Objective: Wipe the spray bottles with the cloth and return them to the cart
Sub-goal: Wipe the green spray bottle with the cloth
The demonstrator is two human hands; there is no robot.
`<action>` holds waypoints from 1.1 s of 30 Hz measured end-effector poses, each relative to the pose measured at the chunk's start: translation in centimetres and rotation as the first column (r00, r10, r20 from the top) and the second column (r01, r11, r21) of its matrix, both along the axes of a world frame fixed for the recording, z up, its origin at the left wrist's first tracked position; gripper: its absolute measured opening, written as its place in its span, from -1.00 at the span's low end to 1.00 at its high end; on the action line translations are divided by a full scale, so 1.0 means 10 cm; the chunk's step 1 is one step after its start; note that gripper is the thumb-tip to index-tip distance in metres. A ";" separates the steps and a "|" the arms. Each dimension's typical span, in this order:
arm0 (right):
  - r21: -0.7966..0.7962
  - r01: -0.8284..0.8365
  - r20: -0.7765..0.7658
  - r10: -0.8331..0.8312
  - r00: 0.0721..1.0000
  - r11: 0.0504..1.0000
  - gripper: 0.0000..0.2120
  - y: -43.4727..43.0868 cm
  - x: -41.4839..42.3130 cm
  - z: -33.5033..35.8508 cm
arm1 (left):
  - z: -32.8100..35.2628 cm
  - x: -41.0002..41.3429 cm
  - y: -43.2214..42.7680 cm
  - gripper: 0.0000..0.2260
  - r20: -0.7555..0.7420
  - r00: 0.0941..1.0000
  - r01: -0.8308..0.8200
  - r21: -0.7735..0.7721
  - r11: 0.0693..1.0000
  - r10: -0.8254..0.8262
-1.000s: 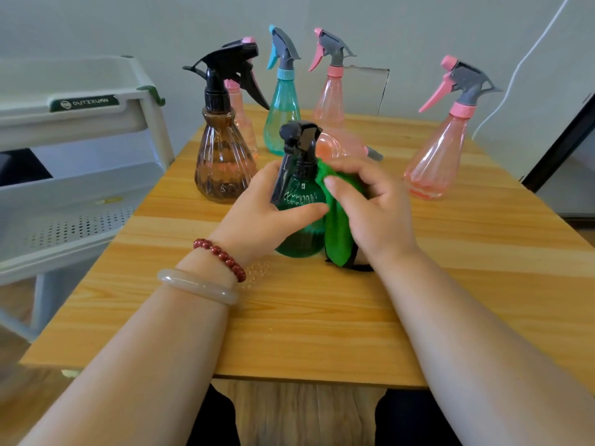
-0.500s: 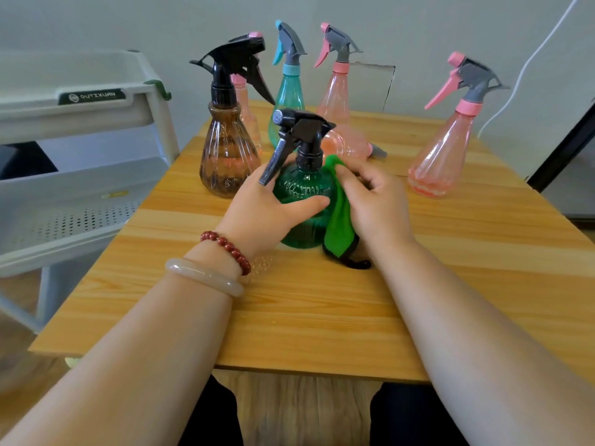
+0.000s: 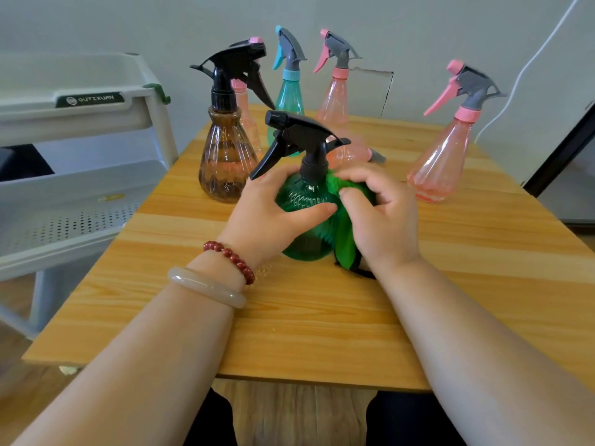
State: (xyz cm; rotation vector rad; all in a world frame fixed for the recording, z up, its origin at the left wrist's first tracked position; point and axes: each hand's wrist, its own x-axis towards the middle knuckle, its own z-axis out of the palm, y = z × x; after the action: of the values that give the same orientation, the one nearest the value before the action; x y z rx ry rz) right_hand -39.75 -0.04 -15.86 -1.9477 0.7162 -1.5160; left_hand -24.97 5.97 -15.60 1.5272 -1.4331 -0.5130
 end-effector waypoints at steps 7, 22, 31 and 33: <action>0.244 0.005 -0.015 -0.001 1.000 0.970 -0.73 -0.10 0.08 -0.01 | 0.02 -0.03 0.02 -0.56 -0.190 0.979 0.078 0.042 0.996 -0.068; 0.239 -0.145 0.133 0.116 0.984 0.960 -0.69 0.03 0.01 0.05 | 0.02 -0.09 0.04 -0.52 -0.114 0.993 -0.001 -0.012 1.000 0.000; 0.275 -0.142 0.146 0.105 0.984 0.951 -0.68 0.00 0.04 0.05 | -0.01 -0.09 0.00 -0.49 -0.063 0.998 -0.006 0.011 1.000 0.006; 0.241 -0.119 0.142 0.086 0.986 0.963 -0.72 0.02 0.02 0.05 | -0.01 -0.09 0.01 -0.44 -0.030 0.998 -0.046 -0.004 0.999 0.046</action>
State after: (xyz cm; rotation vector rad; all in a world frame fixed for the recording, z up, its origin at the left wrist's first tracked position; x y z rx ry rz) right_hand -39.57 0.21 -15.32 -1.6583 0.7006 -1.4028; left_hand -25.85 6.02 -15.65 1.5384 -1.3722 -0.5023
